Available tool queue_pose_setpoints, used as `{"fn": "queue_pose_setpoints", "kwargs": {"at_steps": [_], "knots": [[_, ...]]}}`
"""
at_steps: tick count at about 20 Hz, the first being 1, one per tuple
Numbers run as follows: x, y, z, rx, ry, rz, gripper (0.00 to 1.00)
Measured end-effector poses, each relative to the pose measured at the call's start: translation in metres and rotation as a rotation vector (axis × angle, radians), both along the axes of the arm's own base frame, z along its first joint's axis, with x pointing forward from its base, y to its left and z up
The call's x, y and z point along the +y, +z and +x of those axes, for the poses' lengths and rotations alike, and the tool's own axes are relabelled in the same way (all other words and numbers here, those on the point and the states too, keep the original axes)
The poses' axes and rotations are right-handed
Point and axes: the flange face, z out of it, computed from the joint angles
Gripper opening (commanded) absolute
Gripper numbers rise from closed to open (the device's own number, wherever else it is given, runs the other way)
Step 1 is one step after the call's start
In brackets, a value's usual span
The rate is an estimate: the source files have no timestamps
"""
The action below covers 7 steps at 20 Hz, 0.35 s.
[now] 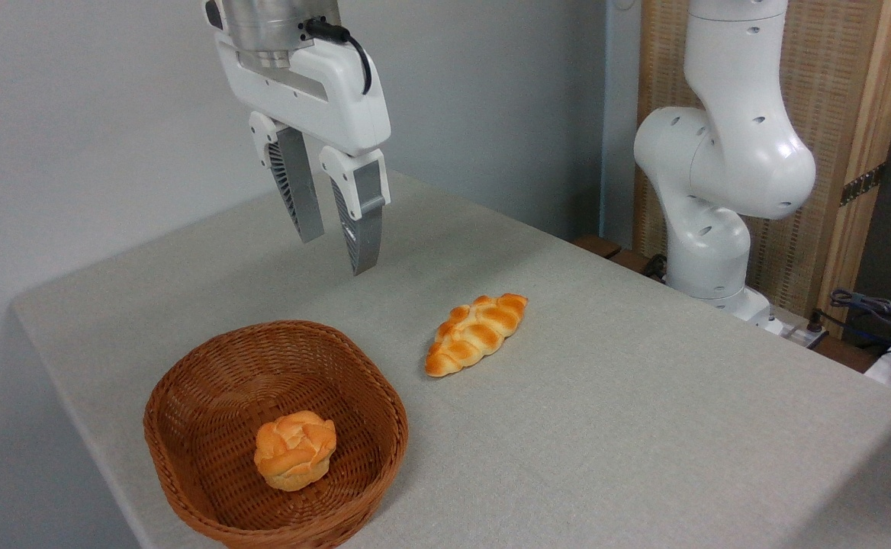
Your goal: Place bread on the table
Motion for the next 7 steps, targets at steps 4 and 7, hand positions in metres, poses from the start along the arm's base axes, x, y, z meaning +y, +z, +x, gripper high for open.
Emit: {"fn": "queue_pose_setpoints", "kwargs": {"at_steps": [4,7], "knots": [[0.0022,0.0,0.0002,0.0,0.004,0.0,1.0],[0.0021,0.0,0.0002,0.0,0.004,0.0,1.0]]}}
